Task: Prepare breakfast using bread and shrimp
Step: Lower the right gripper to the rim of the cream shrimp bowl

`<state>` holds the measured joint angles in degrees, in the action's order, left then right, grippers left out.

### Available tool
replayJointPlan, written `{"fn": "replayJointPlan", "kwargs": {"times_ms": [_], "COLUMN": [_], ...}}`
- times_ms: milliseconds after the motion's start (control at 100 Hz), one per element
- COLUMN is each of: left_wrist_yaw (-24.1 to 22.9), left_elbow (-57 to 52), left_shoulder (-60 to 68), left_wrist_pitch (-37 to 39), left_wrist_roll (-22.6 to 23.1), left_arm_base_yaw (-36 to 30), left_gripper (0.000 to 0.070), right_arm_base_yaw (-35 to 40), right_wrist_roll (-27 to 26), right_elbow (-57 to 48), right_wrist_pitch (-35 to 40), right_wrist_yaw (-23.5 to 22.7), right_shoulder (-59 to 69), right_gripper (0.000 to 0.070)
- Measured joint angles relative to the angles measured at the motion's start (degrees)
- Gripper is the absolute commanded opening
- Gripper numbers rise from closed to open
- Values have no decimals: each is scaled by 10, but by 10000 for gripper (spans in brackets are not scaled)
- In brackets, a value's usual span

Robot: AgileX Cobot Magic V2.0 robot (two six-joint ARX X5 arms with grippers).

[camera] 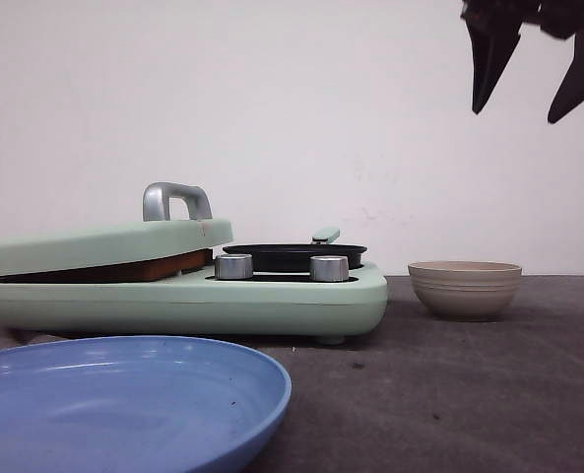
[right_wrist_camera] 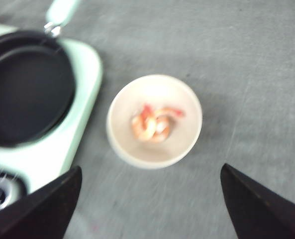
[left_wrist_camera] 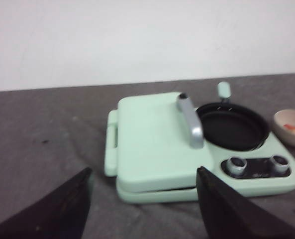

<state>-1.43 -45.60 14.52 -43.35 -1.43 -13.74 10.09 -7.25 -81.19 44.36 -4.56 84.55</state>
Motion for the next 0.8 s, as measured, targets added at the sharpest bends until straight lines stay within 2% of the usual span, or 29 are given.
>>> {"fn": "replayJointPlan", "kwargs": {"times_ms": [460,570,800], "left_wrist_yaw": [-1,-1,-1], "left_elbow": [1,1,1], "left_shoulder": [-11,-11,-11], "left_wrist_pitch": [-28,-28,-28], "left_wrist_roll": [0,0,0], "left_arm_base_yaw": [0,0,0], "left_gripper": [350,350,350], "right_arm_base_yaw": [-51,-60,-76], "right_wrist_roll": [0,0,-1], "right_elbow": [-87,-87,-88], "right_wrist_pitch": [-1,-16,-27], "right_wrist_yaw": [-15,-15,-48], "right_shoulder": [171,202,257], "right_gripper": [535,511,507]}}
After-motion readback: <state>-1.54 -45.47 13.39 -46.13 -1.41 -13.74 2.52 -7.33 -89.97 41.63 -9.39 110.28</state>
